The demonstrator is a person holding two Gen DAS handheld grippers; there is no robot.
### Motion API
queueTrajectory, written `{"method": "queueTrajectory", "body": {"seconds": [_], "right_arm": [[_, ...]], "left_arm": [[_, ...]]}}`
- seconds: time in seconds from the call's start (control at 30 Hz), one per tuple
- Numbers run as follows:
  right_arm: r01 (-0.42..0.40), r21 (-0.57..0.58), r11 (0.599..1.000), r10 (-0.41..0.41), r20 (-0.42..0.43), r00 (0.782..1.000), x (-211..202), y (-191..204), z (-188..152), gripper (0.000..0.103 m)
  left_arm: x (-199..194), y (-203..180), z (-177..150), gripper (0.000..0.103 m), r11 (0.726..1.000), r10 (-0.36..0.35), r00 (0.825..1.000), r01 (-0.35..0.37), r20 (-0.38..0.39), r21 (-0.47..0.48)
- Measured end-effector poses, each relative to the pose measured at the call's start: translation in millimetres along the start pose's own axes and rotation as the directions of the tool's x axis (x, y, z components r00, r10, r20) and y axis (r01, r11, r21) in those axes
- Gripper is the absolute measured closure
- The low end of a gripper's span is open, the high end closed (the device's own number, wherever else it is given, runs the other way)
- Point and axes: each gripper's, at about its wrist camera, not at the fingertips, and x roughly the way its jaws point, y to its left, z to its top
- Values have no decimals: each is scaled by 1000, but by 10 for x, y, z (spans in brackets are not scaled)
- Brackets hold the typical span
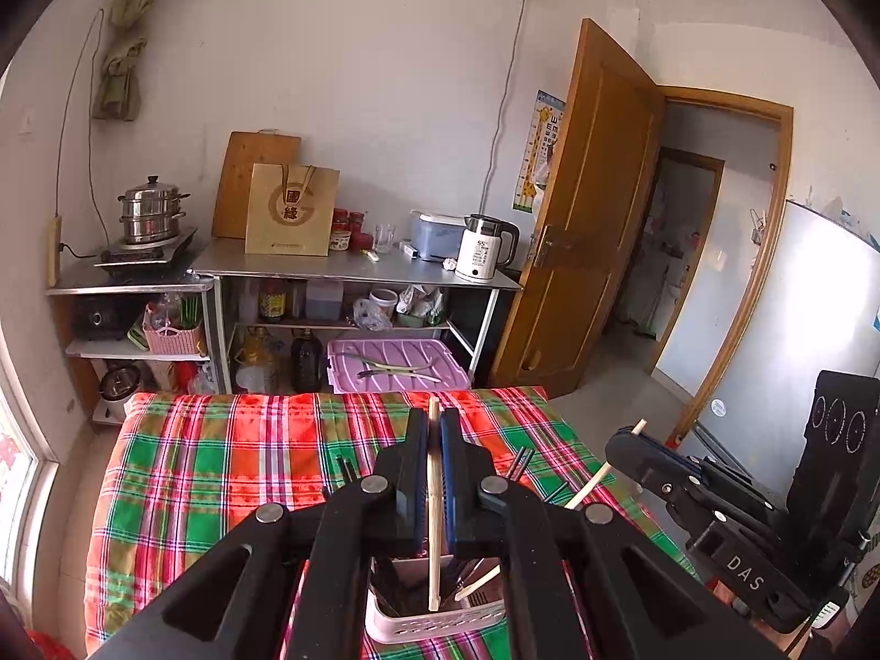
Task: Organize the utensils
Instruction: 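Open both tools to drop the wooden chopsticks into the basket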
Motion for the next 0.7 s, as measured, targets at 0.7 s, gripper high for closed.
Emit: {"method": "queueTrajectory", "body": {"seconds": [0.7], "right_arm": [[6, 15, 1000, -4, -124, 992, 327, -53, -527, 98]], "left_arm": [[503, 262, -617, 99, 999, 0, 994, -4, -112, -35]]}}
